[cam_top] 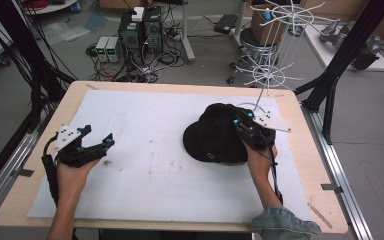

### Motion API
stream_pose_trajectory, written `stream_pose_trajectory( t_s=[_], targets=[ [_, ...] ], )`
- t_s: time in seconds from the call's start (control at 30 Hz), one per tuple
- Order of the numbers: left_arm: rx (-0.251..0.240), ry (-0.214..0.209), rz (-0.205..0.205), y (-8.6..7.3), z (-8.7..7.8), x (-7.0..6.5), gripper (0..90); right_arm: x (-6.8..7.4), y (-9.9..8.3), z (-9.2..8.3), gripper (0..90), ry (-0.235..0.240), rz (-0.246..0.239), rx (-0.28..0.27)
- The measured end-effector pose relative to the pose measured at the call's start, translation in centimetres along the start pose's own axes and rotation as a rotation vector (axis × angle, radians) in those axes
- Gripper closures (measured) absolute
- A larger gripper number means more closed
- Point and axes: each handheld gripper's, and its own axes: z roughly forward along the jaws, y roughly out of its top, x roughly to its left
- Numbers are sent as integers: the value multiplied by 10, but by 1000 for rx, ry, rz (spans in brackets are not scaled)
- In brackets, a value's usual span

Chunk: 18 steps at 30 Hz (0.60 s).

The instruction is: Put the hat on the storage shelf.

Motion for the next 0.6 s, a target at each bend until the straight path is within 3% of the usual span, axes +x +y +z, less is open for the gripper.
stream_pose_trajectory(
  t_s=[0.6],
  targets=[
    [-7,0,-11,1,-1,3,167,14,17,-28,683,-9,-14,-62]
  ],
)
